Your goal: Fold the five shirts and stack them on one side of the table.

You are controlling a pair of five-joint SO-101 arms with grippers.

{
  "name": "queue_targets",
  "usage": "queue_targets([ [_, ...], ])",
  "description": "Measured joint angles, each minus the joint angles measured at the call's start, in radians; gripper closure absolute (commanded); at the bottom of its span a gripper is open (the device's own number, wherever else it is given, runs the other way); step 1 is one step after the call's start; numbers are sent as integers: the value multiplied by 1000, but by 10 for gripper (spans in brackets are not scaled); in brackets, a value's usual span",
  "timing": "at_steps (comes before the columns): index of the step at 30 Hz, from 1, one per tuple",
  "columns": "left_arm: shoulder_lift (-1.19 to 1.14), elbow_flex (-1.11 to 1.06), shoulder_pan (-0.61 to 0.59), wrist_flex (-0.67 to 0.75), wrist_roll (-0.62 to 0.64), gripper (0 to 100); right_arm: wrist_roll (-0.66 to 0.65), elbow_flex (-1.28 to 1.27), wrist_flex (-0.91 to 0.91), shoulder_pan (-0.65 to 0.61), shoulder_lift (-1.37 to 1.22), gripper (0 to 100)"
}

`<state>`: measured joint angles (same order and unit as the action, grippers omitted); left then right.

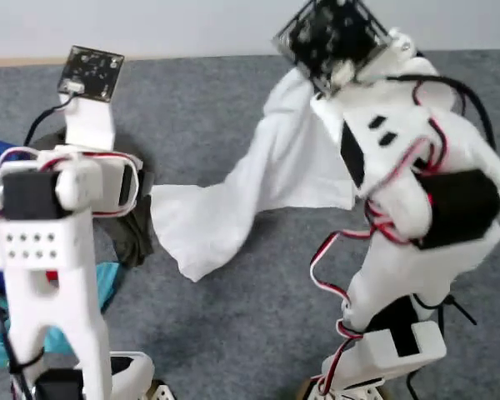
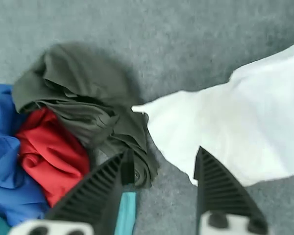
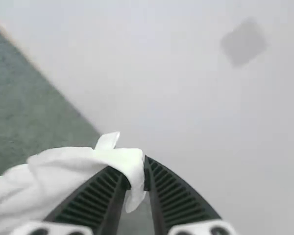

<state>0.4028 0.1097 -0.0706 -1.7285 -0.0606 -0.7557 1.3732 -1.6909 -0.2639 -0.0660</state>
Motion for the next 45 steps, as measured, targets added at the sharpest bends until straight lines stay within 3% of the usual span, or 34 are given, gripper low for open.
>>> queue_targets([
  [17,89,0,106,-2,0,794,-344,118,61,83,26,988],
  [32,94,17,107,-3,0,794,-641,118,196,-209,49,988],
  [36,94,-3,107,-3,0,794,-661,118,158,-127,49,988],
  [41,94,-8,107,-3,0,794,-684,112,-49,34,49,988],
  [45,94,-9,107,-3,0,794,-686,25,-60,110,49,988],
])
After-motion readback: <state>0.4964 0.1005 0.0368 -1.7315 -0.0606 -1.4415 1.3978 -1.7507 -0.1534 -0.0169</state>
